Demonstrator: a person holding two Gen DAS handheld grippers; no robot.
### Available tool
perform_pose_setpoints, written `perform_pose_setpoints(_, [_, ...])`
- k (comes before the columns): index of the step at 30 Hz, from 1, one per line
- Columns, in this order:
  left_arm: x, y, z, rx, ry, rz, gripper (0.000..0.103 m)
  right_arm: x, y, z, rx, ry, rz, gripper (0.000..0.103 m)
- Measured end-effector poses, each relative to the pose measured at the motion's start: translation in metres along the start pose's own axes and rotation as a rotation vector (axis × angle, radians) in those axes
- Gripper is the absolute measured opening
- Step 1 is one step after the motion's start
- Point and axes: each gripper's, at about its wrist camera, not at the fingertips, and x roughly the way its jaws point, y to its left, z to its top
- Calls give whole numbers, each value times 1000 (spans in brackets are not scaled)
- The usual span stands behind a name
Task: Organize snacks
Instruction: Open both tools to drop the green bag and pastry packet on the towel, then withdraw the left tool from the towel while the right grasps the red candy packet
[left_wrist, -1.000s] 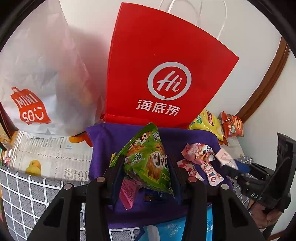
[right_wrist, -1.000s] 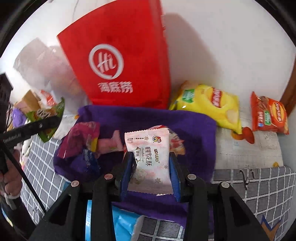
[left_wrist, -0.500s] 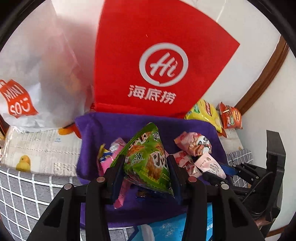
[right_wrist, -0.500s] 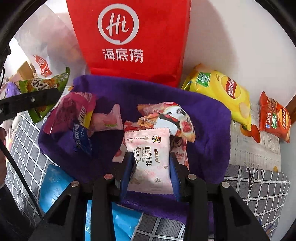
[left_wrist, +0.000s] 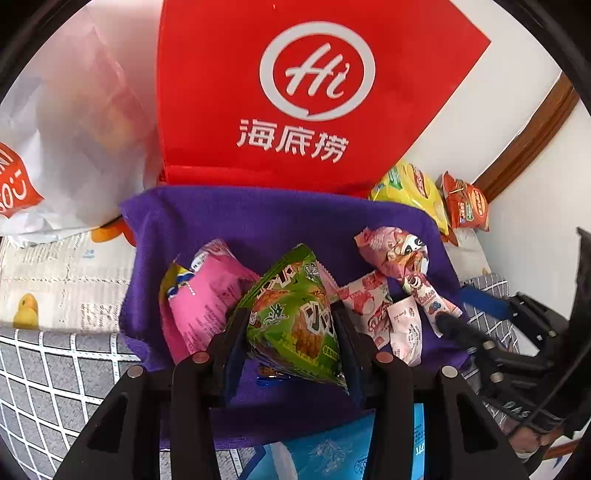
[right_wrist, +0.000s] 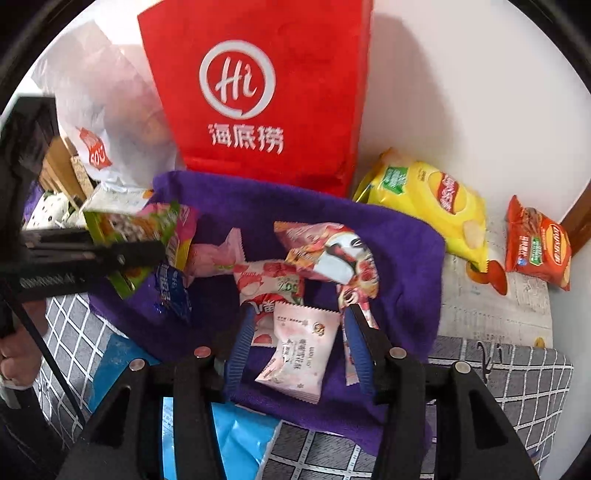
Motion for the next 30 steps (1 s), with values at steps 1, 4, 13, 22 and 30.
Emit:
perform_pose_setpoints(1, [2, -1, 0, 2, 5, -1, 43, -3, -2, 1, 7, -8, 0, 50])
perform_pose_setpoints(4, [6, -4, -1, 8, 14, 2, 45, -12, -7, 3, 29, -34, 1, 50])
perform_pose_setpoints(13, [9, -4, 0, 12, 20, 0, 48, -24, -12, 5, 46, -72, -4, 50])
perform_pose_setpoints(22, [7, -9, 2, 6, 23, -5, 61, -27, -9, 4, 38, -77, -12, 50])
perform_pose_setpoints(30, [-18, -11, 6, 14, -34, -36, 66, -44, -12, 5, 84, -114, -15, 50])
